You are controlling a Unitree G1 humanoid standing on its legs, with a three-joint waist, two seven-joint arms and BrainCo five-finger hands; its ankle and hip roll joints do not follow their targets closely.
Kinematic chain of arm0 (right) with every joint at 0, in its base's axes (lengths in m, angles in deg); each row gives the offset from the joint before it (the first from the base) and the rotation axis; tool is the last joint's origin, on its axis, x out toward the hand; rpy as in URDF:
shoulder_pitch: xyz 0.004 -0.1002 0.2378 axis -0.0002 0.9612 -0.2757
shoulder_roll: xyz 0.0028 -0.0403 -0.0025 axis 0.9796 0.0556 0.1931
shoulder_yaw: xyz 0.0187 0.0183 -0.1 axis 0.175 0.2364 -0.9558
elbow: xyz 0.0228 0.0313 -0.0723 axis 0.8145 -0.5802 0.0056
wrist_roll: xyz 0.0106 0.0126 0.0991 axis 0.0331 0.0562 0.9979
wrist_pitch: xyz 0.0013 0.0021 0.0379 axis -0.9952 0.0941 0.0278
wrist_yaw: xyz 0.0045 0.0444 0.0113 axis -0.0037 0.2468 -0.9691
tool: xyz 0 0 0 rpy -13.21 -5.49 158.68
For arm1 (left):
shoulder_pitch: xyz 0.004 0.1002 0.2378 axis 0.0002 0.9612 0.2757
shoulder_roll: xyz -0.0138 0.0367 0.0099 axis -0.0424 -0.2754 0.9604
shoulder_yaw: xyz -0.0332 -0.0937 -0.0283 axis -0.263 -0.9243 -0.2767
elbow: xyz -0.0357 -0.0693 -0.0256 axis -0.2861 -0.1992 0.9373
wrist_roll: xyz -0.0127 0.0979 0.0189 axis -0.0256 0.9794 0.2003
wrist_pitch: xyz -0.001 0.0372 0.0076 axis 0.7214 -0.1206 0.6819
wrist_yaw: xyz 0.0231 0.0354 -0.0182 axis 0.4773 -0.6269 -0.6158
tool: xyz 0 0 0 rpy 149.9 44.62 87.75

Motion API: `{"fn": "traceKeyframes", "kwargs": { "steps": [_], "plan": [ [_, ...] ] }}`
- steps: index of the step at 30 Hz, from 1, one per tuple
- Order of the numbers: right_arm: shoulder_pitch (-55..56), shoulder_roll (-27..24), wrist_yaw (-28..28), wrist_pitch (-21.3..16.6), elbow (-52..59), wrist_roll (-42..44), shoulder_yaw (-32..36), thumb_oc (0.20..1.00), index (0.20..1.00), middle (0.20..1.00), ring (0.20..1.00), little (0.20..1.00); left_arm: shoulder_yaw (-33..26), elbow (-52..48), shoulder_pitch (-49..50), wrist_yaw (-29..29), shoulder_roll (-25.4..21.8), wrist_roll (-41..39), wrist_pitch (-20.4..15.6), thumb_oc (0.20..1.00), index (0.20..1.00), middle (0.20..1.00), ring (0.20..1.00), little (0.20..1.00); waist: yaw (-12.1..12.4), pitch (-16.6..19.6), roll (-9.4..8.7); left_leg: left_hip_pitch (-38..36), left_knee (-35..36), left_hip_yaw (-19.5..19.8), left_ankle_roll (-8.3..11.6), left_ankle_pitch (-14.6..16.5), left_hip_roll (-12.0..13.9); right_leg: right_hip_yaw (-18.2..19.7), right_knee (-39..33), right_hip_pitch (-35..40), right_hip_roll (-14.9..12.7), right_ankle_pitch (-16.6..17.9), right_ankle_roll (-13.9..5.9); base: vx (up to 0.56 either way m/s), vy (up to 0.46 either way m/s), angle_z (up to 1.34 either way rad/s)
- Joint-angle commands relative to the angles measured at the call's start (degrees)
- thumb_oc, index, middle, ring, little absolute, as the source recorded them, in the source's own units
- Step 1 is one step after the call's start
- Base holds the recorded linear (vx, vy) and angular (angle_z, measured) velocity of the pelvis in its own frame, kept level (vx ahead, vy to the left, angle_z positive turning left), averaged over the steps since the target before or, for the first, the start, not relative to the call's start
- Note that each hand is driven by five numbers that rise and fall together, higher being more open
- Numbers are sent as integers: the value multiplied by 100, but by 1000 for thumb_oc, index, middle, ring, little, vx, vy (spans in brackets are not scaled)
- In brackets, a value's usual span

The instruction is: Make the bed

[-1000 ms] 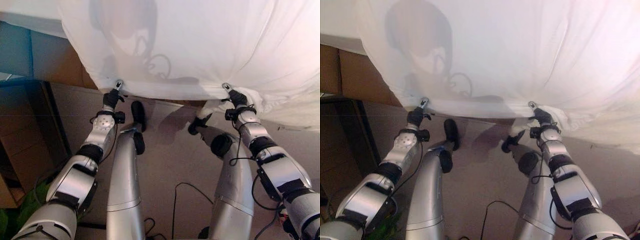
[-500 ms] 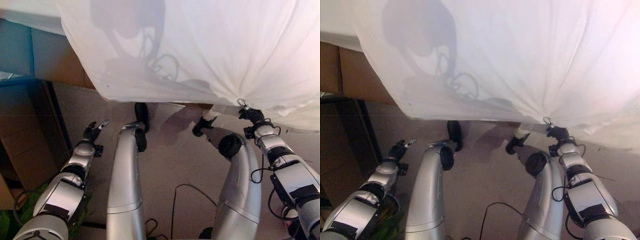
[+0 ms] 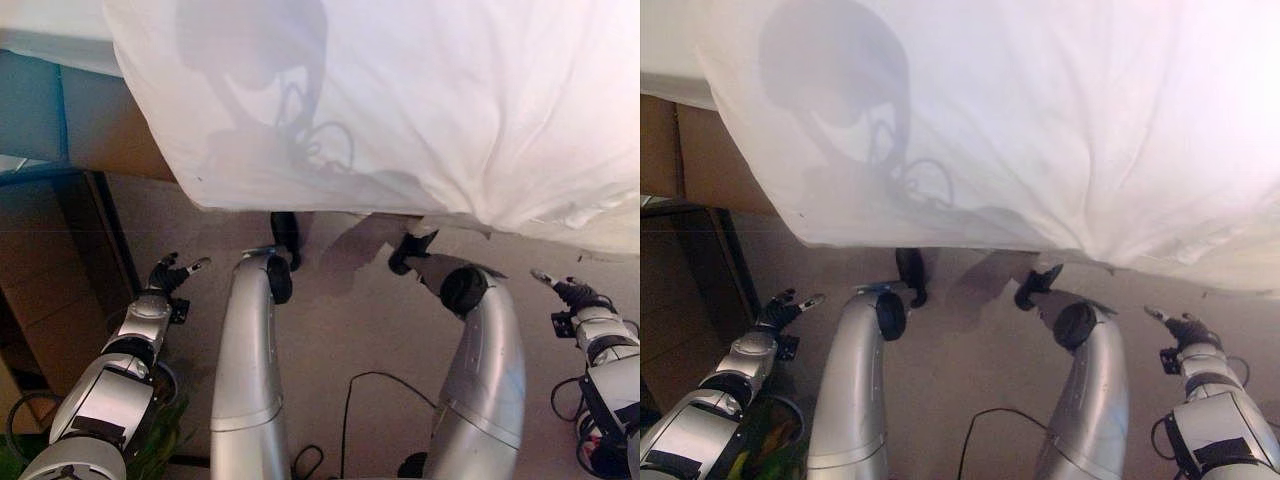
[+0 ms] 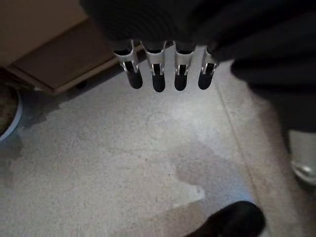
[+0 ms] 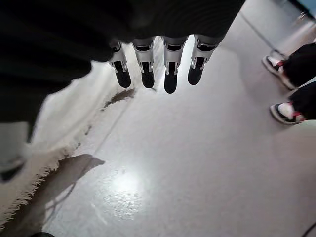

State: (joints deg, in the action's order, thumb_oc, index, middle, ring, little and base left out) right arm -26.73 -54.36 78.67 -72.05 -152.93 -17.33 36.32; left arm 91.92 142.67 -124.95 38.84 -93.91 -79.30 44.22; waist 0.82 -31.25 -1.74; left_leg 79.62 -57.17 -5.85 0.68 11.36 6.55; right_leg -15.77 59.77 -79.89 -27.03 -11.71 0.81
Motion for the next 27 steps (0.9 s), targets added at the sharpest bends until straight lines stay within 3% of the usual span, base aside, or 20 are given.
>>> {"fn": "traceKeyframes", "kwargs": {
  "steps": [1, 4, 9, 11, 14, 15, 16, 17, 19, 20, 22, 26, 27],
  "plan": [
    [680, -527, -4, 177, -542, -206, 195, 1000, 1000, 1000, 1000, 1000, -272, 241, 614, 43, -142, 171, -5, 1000, 1000, 1000, 1000, 1000, -61, 146, 226, -437, 558, -151, 146, -70, -191, -313, -995, 244, 223, 506, -580, -60, -54, 13],
    [972, -657, 55, 190, -589, -215, 481, 1000, 1000, 1000, 1000, 1000, -474, 38, 772, 110, -285, 152, -116, 1000, 1000, 1000, 1000, 1000, -74, 146, 206, -823, 985, -223, 195, -213, -140, -452, -1430, 654, 306, 695, -672, -71, -41, 6],
    [1225, -466, 607, -167, 8, -12, 728, 1000, 1000, 1000, 1000, 1000, -985, -465, 1227, 715, -70, -25, -419, 1000, 1000, 1000, 1000, 1000, -106, 146, 149, -1523, 1536, -232, 217, -327, -54, -584, -2022, 1374, 400, 898, -789, -66, -3, -7],
    [1642, -214, 1427, -733, 958, 645, 1572, 1000, 1000, 1000, 1000, 1000, -1656, -1434, 1912, 1568, 288, -393, -892, 1000, 1000, 1000, 1000, 1000, -154, 146, 116, -2419, 2090, -223, 274, -394, -54, -587, -2472, 2221, 457, 952, -874, -24, -19, -4],
    [1956, -38, 1704, -903, 1813, 768, 1904, 1000, 1000, 1000, 1000, 1000, -2097, -2230, 2308, 1987, 390, -680, -1168, 1000, 1000, 1000, 1000, 1000, -195, 146, 41, -3060, 2472, -177, 305, -525, -58, -687, -2832, 2913, 517, 1027, -890, 21, -49, 5],
    [2354, 294, 2131, -1177, 2964, 709, 2325, 1000, 1000, 1000, 1000, 1000, -2653, -3266, 2700, 2426, 716, -910, -1601, 1000, 1000, 1000, 1000, 1000, -202, 146, -28, -3785, 2807, -156, 345, -587, -29, -755, -3145, 3636, 597, 1059, -920, 65, -36, 9],
    [2443, 334, 2173, -1142, 3056, 663, 2339, 1000, 1000, 1000, 1000, 1000, -2653, -3330, 2778, 2450, 731, -885, -1581, 1000, 1000, 1000, 1000, 1000, -204, 146, -27, -3867, 2860, -149, 350, -601, -28, -779, -3195, 3726, 611, 1068, -924, 137, -71, 8],
    [2643, 584, 2529, -1244, 3926, 255, 2528, 1000, 1000, 1000, 1000, 1000, -2883, -3847, 2926, 2749, 948, -687, -1758, 1000, 1000, 1000, 1000, 1000, -178, 150, -63, -4649, 3222, -143, 382, -652, -7, -905, -3579, 4586, 703, 1119, -944, 138, -45, 16],
    [2753, 644, 2687, -1307, 4388, 117, 2643, 1000, 1000, 1000, 1000, 1000, -3015, -4203, 3002, 2936, 973, -493, -1881, 1000, 1000, 1000, 1000, 1000, -153, 255, -77, -5026, 3455, -112, 413, -682, 3, -994, -3762, 4971, 745, 1134, -971, 184, -32, 16],
    [2965, 915, 2890, -1359, 4944, -100, 2758, 1000, 1000, 1000, 1000, 1000, -3189, -4662, 3158, 3099, 1075, -278, -1902, 1000, 1000, 1000, 1000, 1000, -106, 614, -70, -5647, 3866, -115, 441, -779, 14, -1182, -4174, 5691, 829, 1191, -1013, 164, -5, 8],
    [2985, 1148, 3137, -1440, 5707, -421, 2825, 1000, 1000, 1000, 1000, 1000, -3345, -5634, 3199, 3306, 1111, 148, -1977, 1000, 1000, 1000, 1000, 1000, -77, 865, -45, -6085, 4201, -225, 455, -953, 4, -1453, -4507, 6244, 854, 1350, -985, 193, 14, 12],
    [3159, 1365, 3191, -1572, 6374, -823, 2884, 1000, 1000, 1000, 1000, 1000, -3515, -6241, 3282, 3414, 1119, 621, -2061, 1000, 1000, 1000, 1000, 1000, -23, 1219, 6, -6725, 4617, -218, 467, -964, -47, -1580, -4812, 6895, 951, 1343, -1048, 202, 32, 9],
    [3161, 1405, 3085, -1702, 6897, -1117, 2848, 1000, 1000, 1000, 1000, 1000, -3598, -6944, 3264, 3482, 1104, 1072, -2120, 1000, 1000, 1000, 1000, 1000, 1, 1450, 13, -7007, 4789, -267, 459, -926, -75, -1653, -4957, 7213, 957, 1335, -1088, 205, 47, 5]
  ]
}}
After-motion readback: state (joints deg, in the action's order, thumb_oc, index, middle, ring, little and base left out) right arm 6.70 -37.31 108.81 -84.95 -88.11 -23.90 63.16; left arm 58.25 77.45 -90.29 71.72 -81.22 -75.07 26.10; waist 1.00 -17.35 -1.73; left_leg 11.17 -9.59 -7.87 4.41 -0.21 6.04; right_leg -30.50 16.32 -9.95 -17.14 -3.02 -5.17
